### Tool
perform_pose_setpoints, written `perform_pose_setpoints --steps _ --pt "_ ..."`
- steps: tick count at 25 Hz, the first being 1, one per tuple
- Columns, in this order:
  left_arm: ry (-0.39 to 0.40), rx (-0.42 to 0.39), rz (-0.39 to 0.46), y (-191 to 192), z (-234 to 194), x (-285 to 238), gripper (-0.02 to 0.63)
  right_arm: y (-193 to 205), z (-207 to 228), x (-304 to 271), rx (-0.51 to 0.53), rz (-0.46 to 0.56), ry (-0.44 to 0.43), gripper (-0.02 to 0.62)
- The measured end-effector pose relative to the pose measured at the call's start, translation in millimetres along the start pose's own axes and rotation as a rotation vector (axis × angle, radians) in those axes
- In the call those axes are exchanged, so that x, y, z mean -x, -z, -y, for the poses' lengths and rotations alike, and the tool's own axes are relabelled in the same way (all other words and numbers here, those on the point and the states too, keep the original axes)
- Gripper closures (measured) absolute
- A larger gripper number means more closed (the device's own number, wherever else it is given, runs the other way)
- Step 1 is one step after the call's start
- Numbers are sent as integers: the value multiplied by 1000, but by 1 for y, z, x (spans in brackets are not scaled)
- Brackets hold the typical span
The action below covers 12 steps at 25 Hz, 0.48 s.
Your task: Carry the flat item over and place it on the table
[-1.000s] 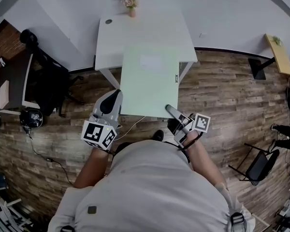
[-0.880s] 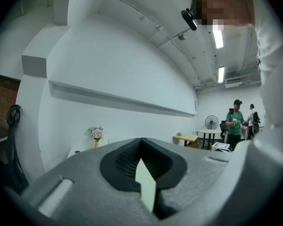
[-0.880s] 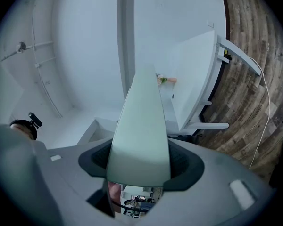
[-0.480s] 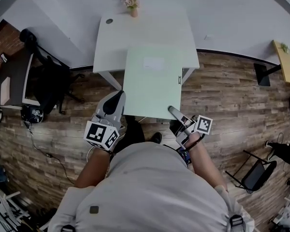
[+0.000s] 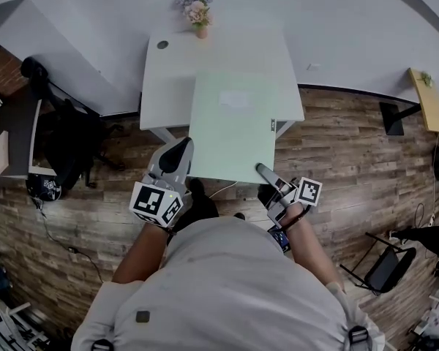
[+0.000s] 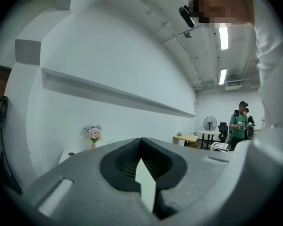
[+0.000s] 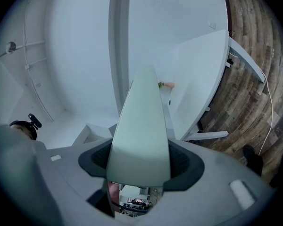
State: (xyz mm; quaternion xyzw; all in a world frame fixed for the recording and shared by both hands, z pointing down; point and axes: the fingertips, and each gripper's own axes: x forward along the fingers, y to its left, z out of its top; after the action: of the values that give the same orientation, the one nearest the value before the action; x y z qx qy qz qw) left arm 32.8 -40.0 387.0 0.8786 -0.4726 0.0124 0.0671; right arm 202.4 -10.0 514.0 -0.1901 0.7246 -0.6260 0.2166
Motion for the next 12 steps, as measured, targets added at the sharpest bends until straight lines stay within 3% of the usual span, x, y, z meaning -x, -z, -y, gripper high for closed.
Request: perform_pose_setpoints --steps 12 --pt "47 15 11 -25 -146 -36 606 -40 10 -137 18 58 31 296"
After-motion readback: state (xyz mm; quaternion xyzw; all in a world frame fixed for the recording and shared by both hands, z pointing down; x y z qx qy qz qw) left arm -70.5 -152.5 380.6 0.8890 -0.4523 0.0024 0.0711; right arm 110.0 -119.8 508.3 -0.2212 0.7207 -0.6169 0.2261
